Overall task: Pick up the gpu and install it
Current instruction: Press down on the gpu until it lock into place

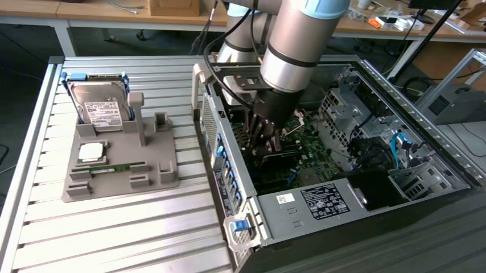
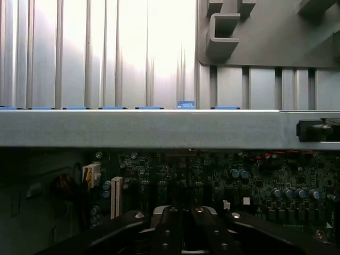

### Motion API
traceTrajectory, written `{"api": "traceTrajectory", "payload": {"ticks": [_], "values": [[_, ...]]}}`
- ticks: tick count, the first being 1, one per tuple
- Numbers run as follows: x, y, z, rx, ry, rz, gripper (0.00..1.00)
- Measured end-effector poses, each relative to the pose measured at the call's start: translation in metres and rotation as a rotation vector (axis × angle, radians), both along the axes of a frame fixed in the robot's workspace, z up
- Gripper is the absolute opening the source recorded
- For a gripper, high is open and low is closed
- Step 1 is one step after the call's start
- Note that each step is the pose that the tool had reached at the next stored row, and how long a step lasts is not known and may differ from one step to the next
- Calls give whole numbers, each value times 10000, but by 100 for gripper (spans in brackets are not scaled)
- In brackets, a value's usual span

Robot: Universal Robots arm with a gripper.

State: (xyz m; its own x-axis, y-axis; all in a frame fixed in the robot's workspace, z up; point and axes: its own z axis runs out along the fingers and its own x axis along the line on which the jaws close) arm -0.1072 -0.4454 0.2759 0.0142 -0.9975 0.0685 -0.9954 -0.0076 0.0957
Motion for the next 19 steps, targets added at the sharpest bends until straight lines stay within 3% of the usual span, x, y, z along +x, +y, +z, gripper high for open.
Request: {"api": "traceTrajectory", "payload": {"ticks": [6,10,15,17,19], "values": [[0,-7,-30,5,10,-1,11],[1,0,23,16,7,1,11],[-1,7,36,71,9,0,11],[-2,-12,37,86,7,1,11],[-2,-71,38,114,7,-1,11]]}}
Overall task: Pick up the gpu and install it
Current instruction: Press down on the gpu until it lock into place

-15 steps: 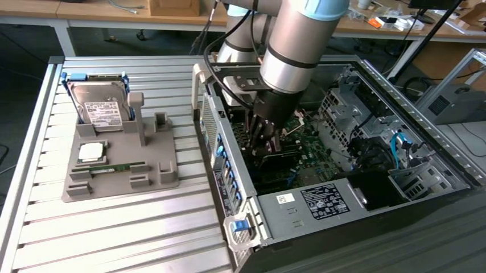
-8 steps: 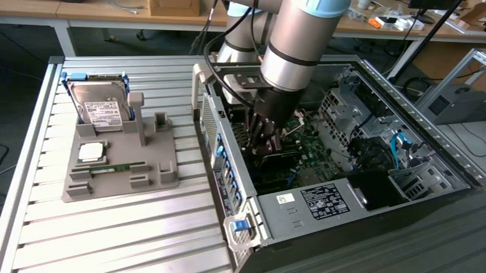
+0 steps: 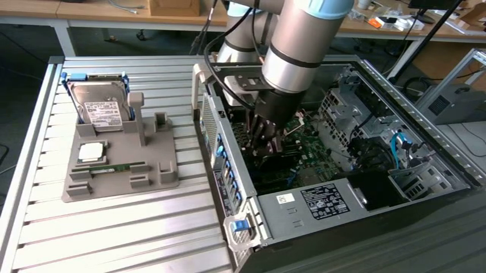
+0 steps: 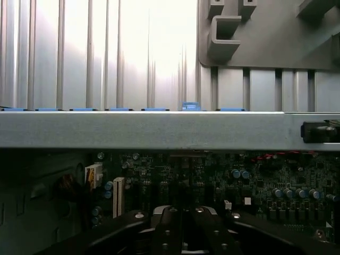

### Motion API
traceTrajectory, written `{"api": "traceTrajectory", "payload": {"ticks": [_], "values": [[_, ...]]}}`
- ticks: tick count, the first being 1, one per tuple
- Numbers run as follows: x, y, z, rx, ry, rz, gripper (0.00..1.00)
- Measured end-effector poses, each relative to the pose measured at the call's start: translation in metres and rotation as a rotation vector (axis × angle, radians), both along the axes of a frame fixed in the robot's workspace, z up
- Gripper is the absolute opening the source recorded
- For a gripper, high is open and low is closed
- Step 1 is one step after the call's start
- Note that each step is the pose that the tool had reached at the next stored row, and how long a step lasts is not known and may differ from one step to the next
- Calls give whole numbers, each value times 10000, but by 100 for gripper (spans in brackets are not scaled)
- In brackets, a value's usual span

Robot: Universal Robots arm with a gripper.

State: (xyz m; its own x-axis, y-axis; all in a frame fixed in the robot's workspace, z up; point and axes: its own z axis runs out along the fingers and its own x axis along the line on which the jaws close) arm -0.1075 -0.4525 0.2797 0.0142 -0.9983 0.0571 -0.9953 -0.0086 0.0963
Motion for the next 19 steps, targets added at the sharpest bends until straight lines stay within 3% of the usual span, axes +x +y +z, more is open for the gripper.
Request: {"api": "traceTrajectory", "payload": {"ticks": [2,5,10,19], "values": [[1,-39,-2,32,0,2,11],[0,-40,-18,83,13,0,11],[1,-35,-72,116,50,1,11],[1,29,-93,129,57,2,11]]}}
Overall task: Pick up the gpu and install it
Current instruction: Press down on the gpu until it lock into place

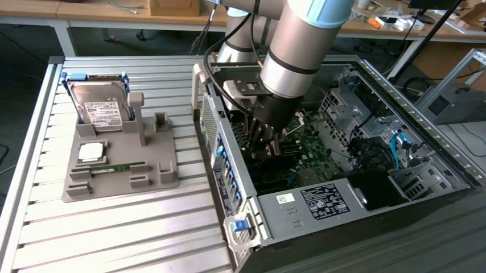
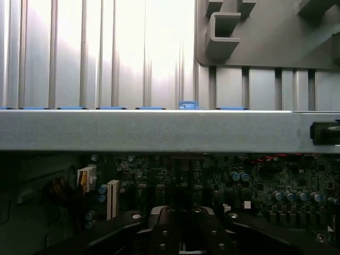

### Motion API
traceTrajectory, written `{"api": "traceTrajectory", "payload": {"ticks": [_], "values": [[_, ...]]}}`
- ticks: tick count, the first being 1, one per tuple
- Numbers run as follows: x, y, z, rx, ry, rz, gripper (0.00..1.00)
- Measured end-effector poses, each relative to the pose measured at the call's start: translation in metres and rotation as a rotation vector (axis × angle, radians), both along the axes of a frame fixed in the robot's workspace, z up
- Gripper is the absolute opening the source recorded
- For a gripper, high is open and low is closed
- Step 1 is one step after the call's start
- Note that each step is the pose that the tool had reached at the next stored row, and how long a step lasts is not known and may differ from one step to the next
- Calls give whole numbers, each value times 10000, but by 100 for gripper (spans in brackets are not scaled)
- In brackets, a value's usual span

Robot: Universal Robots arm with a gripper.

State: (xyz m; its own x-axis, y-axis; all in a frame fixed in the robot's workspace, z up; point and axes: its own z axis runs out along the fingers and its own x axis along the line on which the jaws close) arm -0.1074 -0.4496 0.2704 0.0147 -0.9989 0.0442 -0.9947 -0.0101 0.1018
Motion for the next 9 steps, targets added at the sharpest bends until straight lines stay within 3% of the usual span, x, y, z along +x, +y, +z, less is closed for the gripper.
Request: {"api": "traceTrajectory", "payload": {"ticks": [5,9], "values": [[-1,-1,0,0,0,-3,11],[0,50,-2,-2,1,-1,11]]}}
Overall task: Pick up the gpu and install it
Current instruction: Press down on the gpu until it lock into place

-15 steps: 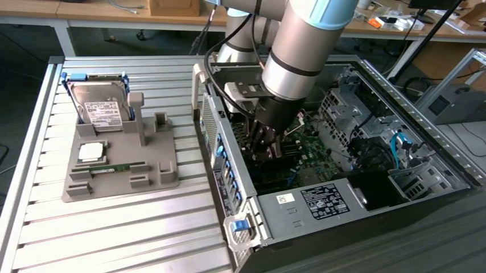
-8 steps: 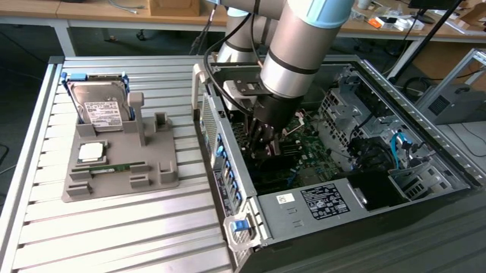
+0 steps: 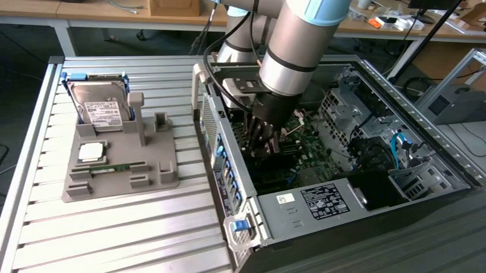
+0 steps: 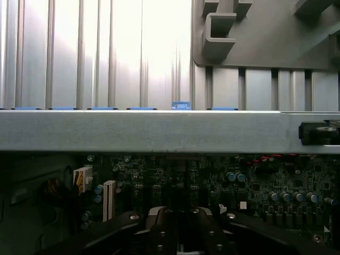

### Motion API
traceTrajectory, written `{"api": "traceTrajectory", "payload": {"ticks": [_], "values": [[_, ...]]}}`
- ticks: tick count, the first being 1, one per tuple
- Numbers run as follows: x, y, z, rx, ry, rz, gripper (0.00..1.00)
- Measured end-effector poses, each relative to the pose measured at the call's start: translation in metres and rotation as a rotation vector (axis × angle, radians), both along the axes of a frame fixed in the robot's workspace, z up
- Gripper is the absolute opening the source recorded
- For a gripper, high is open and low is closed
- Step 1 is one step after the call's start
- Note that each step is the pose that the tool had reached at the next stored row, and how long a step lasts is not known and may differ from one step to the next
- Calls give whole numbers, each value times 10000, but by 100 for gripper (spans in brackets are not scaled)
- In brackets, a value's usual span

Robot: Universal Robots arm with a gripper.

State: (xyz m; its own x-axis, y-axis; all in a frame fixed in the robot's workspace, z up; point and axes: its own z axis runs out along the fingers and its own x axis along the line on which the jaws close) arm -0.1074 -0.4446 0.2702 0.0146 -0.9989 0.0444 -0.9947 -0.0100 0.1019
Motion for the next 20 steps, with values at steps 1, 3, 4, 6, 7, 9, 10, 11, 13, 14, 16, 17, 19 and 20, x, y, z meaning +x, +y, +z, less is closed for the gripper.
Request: {"api": "traceTrajectory", "payload": {"ticks": [1,3,4,6,7,9,10,11,13,14,16,17,19,20], "values": [[0,0,0,1,0,0,11],[0,0,-1,2,-1,0,11],[0,0,-1,2,-1,-1,11],[-1,-6,-2,6,-1,-1,11],[-1,-13,-2,14,-2,-2,11],[-1,-22,10,16,-1,-2,11],[-1,-24,26,18,0,-2,11],[0,-24,46,22,-2,-1,11],[0,-24,94,24,-3,-1,11],[0,-24,138,23,-2,-1,11],[5,-23,140,24,-2,-1,11],[6,-17,140,24,-2,-1,11],[5,-1,139,25,-3,-1,11],[6,-1,139,31,-3,0,11]]}}
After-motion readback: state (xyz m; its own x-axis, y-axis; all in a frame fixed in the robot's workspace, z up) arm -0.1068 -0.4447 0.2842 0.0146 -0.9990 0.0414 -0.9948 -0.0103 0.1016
